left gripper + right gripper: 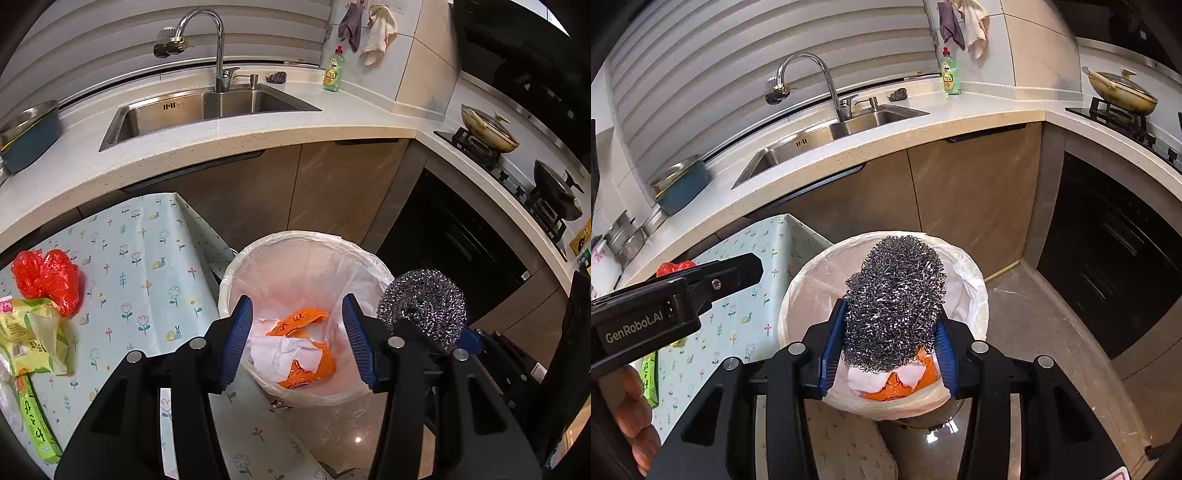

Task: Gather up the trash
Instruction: 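Open both tools to drop the towel and steel wool into the bin, then move both tools back to the clear plastic bag and yellow-green snack bag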

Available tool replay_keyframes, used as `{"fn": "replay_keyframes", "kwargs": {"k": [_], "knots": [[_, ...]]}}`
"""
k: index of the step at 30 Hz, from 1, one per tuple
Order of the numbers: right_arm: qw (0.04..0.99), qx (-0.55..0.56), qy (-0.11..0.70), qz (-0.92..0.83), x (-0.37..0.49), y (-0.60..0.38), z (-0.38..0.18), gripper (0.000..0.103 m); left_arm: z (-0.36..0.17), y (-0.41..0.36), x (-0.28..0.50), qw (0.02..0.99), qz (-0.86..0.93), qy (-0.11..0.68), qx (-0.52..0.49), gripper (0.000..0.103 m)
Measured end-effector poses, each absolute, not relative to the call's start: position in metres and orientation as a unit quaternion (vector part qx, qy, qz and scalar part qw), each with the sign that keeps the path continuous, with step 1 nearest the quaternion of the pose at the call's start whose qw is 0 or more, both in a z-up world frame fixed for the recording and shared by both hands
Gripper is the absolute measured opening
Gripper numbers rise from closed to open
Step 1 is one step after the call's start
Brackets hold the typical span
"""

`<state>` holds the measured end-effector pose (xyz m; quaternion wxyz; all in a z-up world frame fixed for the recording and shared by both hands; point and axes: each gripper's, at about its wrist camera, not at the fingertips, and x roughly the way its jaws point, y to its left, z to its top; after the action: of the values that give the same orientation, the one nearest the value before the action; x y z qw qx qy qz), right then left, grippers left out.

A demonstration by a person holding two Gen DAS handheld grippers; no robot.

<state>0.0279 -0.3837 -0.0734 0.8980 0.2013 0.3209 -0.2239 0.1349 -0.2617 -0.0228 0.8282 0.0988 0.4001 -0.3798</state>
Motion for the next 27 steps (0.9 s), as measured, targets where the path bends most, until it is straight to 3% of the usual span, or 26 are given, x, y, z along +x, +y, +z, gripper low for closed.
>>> {"fn": "replay_keyframes", "kwargs": {"k": [11, 16, 20, 27], "knots": [[0.900, 0.188, 0.330, -0.214, 0.051, -0.378, -0.073, 0.044, -0.021, -0.237, 0.146, 0.848, -0.348, 0.389, 0.095, 0.048], [0.900, 0.179, 0.333, -0.215, 0.063, -0.374, -0.071, 0.050, -0.021, -0.223, 0.153, 0.856, -0.330, 0.387, 0.092, 0.048], [0.905, 0.165, 0.322, -0.222, 0.069, -0.370, -0.062, 0.062, -0.021, -0.208, 0.158, 0.866, -0.308, 0.385, 0.084, 0.057], [0.915, 0.158, 0.308, -0.208, 0.075, -0.352, -0.045, 0.064, -0.022, -0.170, 0.167, 0.877, -0.275, 0.387, 0.070, 0.064]]}}
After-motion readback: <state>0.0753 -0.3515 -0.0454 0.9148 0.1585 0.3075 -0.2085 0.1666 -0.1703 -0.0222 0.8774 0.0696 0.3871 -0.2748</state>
